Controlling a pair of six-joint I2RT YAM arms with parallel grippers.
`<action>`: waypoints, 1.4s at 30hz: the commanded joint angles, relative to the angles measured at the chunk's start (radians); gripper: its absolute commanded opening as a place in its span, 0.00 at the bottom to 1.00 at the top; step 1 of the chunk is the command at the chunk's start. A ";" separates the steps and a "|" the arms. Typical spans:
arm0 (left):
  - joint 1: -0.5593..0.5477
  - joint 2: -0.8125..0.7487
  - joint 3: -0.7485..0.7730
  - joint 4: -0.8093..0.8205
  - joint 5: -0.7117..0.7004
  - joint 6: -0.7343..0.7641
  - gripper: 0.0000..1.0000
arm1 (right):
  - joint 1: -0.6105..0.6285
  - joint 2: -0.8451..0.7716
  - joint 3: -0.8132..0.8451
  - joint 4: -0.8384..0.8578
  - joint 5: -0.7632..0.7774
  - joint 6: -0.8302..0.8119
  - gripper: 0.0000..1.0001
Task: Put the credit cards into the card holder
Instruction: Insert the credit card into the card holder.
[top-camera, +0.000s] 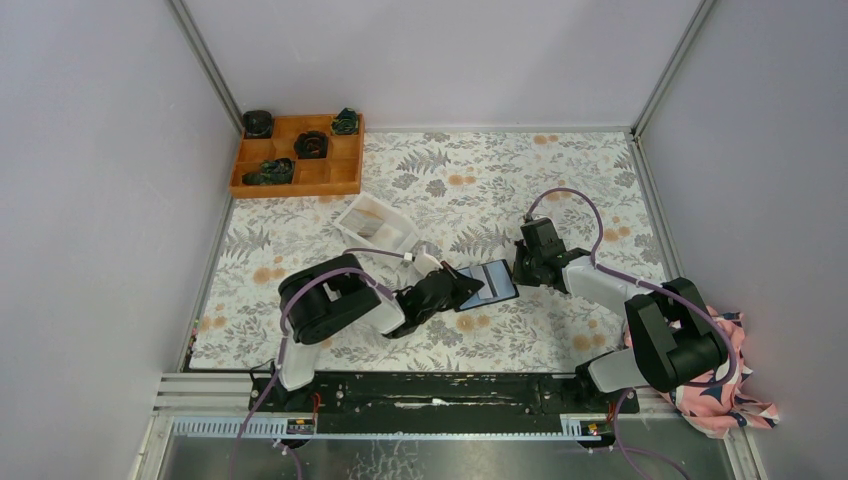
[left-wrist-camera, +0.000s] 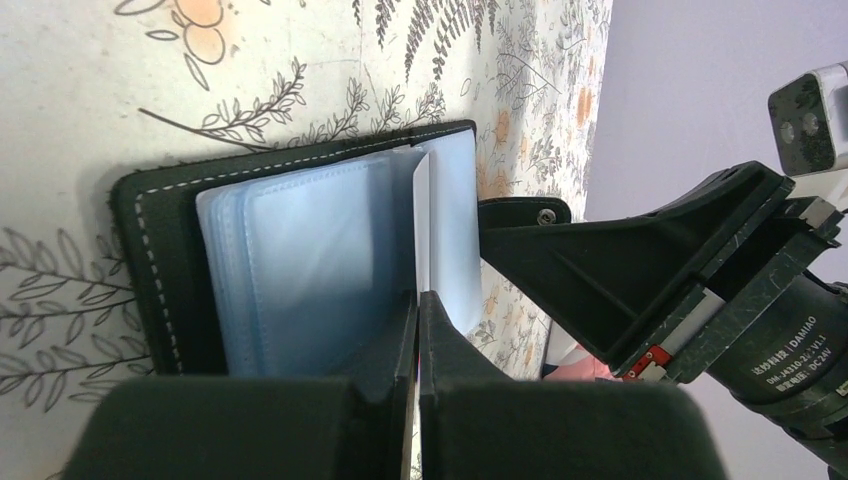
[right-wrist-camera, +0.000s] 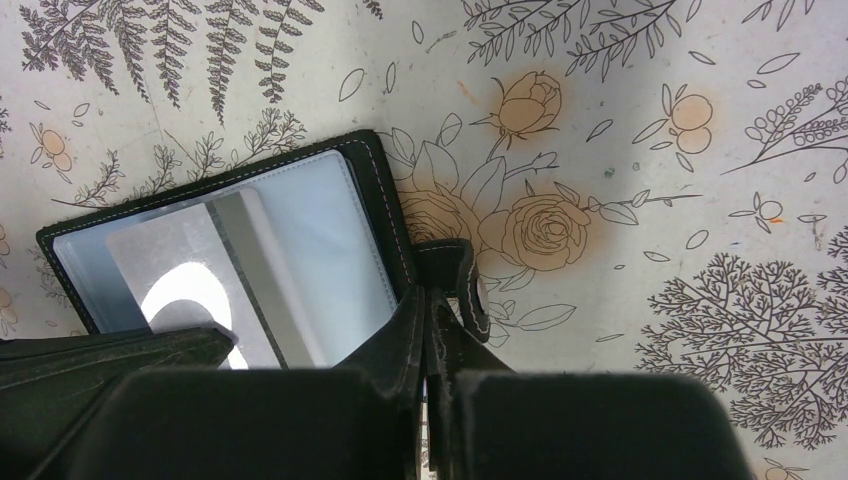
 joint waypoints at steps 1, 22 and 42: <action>-0.006 0.049 0.031 -0.052 -0.014 0.041 0.00 | -0.001 0.004 -0.006 0.014 -0.031 0.011 0.00; -0.041 0.018 0.015 -0.199 -0.002 0.115 0.41 | 0.000 -0.003 -0.018 0.024 -0.037 0.009 0.00; -0.040 -0.082 0.058 -0.433 -0.041 0.266 0.51 | 0.000 -0.013 -0.005 0.007 -0.037 0.003 0.00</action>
